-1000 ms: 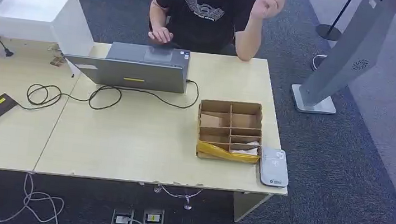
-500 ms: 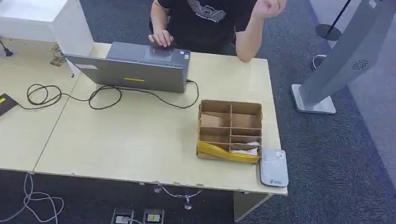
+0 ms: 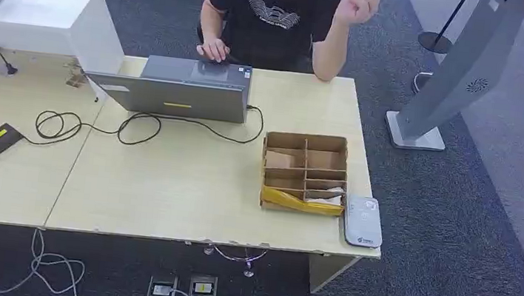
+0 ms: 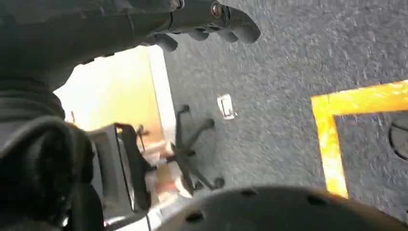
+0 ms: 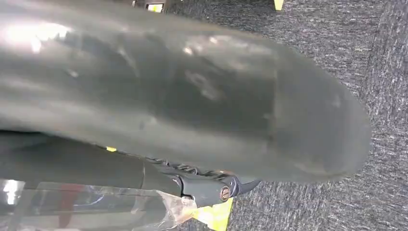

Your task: Pass the card to the sensor for recognition and then transmit it.

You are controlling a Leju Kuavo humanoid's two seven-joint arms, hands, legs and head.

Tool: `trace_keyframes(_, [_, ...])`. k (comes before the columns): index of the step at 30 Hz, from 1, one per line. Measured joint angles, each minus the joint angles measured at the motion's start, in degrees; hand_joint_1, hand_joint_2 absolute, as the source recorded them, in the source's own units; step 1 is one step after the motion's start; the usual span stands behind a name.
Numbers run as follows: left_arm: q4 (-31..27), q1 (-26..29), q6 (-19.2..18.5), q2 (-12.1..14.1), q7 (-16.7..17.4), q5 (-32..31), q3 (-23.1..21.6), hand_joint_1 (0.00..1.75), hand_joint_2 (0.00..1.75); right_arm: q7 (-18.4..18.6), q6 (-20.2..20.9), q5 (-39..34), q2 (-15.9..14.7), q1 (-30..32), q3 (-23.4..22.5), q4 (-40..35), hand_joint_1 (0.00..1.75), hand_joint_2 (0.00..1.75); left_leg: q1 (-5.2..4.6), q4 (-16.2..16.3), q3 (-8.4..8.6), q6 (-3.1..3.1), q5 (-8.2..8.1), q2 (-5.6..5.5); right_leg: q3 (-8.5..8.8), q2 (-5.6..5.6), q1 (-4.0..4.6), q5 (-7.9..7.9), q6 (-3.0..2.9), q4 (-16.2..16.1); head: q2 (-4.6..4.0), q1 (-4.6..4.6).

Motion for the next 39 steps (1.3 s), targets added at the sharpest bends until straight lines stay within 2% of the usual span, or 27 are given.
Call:
trace_keyframes(12, [0.0, 0.1, 3.3, 0.4, 0.1, 4.2, -4.1, 0.0, 0.0, 0.1, -0.6, -0.4, 0.0, 0.0, 0.0, 0.0, 0.0, 0.0, 0.0, 0.0, 0.01, 0.0, 0.0, 0.01, 0.0, 0.0, 0.0, 0.0, 0.0, 0.0, 0.0, 0.0])
trace_keyframes(17, [0.0, 0.1, 4.7, 0.5, 0.8, 5.9, -4.6, 0.0, 0.0, 1.7, 1.4, -0.8, -0.3, 0.0, 0.0, 0.0, 0.0, 0.0, 0.0, 0.0, 0.01, 0.0, 0.0, 0.01, 0.0, 0.0, 0.0, 0.0, 0.0, 0.0, 0.0, 0.0])
trace_keyframes(25, [0.0, 0.1, 4.8, 0.5, 0.8, 6.0, -4.6, 0.0, 0.0, 1.7, 1.6, -0.8, -0.3, 0.0, 0.0, 0.0, 0.0, 0.0, 0.0, 0.0, 0.01, 0.0, 0.0, 0.01, 0.0, 0.0, 0.0, 0.0, 0.0, 0.0, 0.02, 0.0])
trace_keyframes(26, [0.0, 0.2, 5.1, 0.5, 0.9, 6.5, -4.9, 0.0, 0.0, -0.6, 6.6, -1.9, -1.3, 0.2, 0.0, -0.2, 0.0, 0.0, -0.03, 0.0, 0.0, 0.0, 0.0, 0.01, 0.0, 0.0, -0.04, 0.0, 0.0, 0.0, 0.0, 0.02])
trace_keyframes(27, [0.0, 0.2, 5.1, 0.5, 0.9, 6.6, -5.0, 0.0, 0.0, -2.8, 9.6, -2.3, -2.2, 0.2, 0.0, -0.7, 0.0, 0.0, -0.04, 0.0, 0.0, 0.01, 0.0, 0.01, 0.0, 0.0, -0.05, 0.01, 0.01, 0.0, 0.0, -0.02])
trace_keyframes(28, [0.0, 0.3, 5.2, 0.6, 0.5, 7.2, -5.2, 0.0, 0.0, -5.9, 11.7, -2.7, -5.5, -0.1, 0.0, -1.8, 0.0, 1.75, -0.05, 0.0, 0.0, 0.01, 0.0, 0.0, 0.02, -0.01, -0.05, 0.02, 0.03, 0.0, 0.02, 0.02])
trace_keyframes(29, [0.0, 0.3, 5.5, 0.6, -0.5, 8.3, -5.3, 0.0, 0.0, -9.2, 12.0, -3.4, -7.0, -0.3, 0.0, -3.1, 0.0, 1.75, -0.08, 0.0, -0.03, 0.02, -0.01, 0.0, 0.02, -0.01, -0.08, 0.03, 0.04, 0.0, 0.02, -0.02])
trace_keyframes(31, [0.0, 0.3, 6.1, 0.6, -1.4, 9.5, -5.2, 0.0, 0.0, -10.8, 10.3, -3.5, -9.4, -0.5, -0.5, -4.9, 0.0, 1.75, -0.11, 0.0, -0.03, 0.04, -0.01, 0.0, 0.03, -0.01, -0.11, 0.03, 0.04, 0.0, 0.0, -0.02])
trace_keyframes(33, [0.0, 0.3, 6.9, 0.6, -1.8, 10.7, -5.2, 0.0, 0.0, -9.9, 8.0, -2.7, -11.4, -0.5, -1.1, -7.1, 0.0, 1.75, -0.11, 0.0, -0.02, 0.07, -0.02, -0.02, 0.06, -0.03, -0.11, 0.03, 0.04, 0.0, 0.0, 0.02])
trace_keyframes(35, [0.0, 0.3, 8.3, 0.7, -2.0, 12.3, -5.2, 0.0, 0.0, -7.2, 4.0, -0.6, -13.6, 0.0, -2.2, -11.6, 0.0, 1.75, -0.12, 0.0, -0.1, 0.09, -0.02, -0.02, 0.11, -0.03, -0.12, 0.04, 0.05, 0.0, 0.0, 0.0])
trace_keyframes(36, [0.0, 0.3, 8.9, 0.7, -2.1, 13.0, -5.2, 0.0, 0.0, -5.5, 1.7, 0.9, -14.6, 0.5, -2.8, -14.8, 0.0, 0.0, -0.14, 0.0, -0.12, 0.1, -0.03, -0.02, 0.11, -0.04, -0.14, 0.04, 0.06, 0.0, 0.0, 0.02])
trace_keyframes(39, [0.0, 0.4, 9.4, 0.7, -2.4, 12.6, -5.2, 0.0, 0.0, 0.0, -4.0, 6.2, -17.2, 1.3, -4.4, -25.7, 0.0, 0.0, -0.21, 0.0, -0.12, 0.12, -0.02, -0.01, 0.08, -0.04, -0.22, 0.06, 0.1, 0.0, 0.0, -0.04])
